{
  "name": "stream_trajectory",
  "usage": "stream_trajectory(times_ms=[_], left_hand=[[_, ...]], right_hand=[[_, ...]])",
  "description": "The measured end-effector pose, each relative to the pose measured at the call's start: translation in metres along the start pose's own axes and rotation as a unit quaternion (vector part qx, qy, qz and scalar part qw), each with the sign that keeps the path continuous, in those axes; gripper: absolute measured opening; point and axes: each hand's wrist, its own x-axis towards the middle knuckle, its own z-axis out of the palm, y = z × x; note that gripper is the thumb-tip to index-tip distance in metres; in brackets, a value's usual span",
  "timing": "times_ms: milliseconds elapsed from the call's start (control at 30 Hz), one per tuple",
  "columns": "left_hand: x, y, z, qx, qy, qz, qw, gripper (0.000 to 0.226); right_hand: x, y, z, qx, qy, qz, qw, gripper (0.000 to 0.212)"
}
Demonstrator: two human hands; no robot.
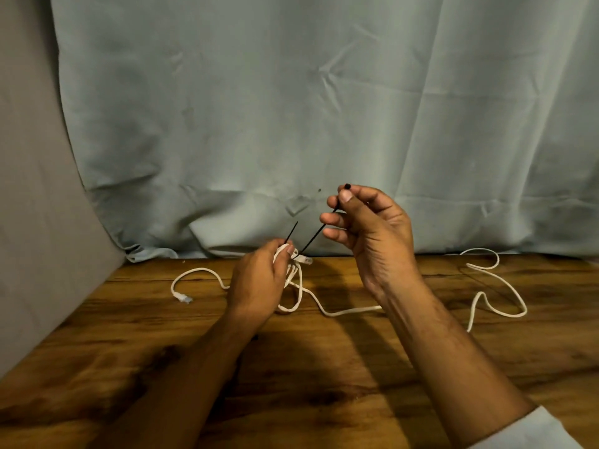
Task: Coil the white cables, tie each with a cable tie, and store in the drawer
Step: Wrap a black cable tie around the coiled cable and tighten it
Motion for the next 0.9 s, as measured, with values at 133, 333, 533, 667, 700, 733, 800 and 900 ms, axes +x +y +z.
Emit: stream_trajectory(times_ms=[133, 333, 533, 667, 700, 733, 800, 900], left_hand=[[-0.011, -0.002, -0.003, 0.005, 0.006, 0.036, 0.999, 0.035], [-0.035, 0.001, -0.011, 0.057, -0.001, 0.117, 0.991, 0.040], [-0.051, 0.004, -0.015, 0.095, 0.009, 0.162, 0.982, 0.046], [-0.052, 0.002, -0.012, 0.101, 0.025, 0.193, 0.976, 0.042], [-0.052, 0.001, -0.012, 0.101, 0.027, 0.198, 0.975, 0.041], [-0.052, 0.001, -0.011, 0.099, 0.028, 0.203, 0.974, 0.041], [-0.053, 0.001, -0.011, 0.104, 0.030, 0.215, 0.971, 0.041], [-0.053, 0.001, -0.009, 0.113, 0.039, 0.233, 0.965, 0.042]], right_hand=[[-0.010, 0.010, -0.010, -0.027, 0.001, 0.037, 0.999, 0.011], [-0.043, 0.034, -0.030, -0.082, 0.025, 0.099, 0.991, 0.006], [-0.063, 0.046, -0.030, -0.080, 0.040, 0.116, 0.989, 0.010], [-0.064, 0.049, -0.030, -0.080, 0.056, 0.110, 0.989, 0.009], [-0.063, 0.049, -0.031, -0.077, 0.059, 0.110, 0.989, 0.008], [-0.062, 0.049, -0.032, -0.070, 0.061, 0.113, 0.989, 0.008], [-0.061, 0.048, -0.032, -0.053, 0.061, 0.120, 0.989, 0.007], [-0.060, 0.046, -0.031, -0.024, 0.058, 0.137, 0.989, 0.007]])
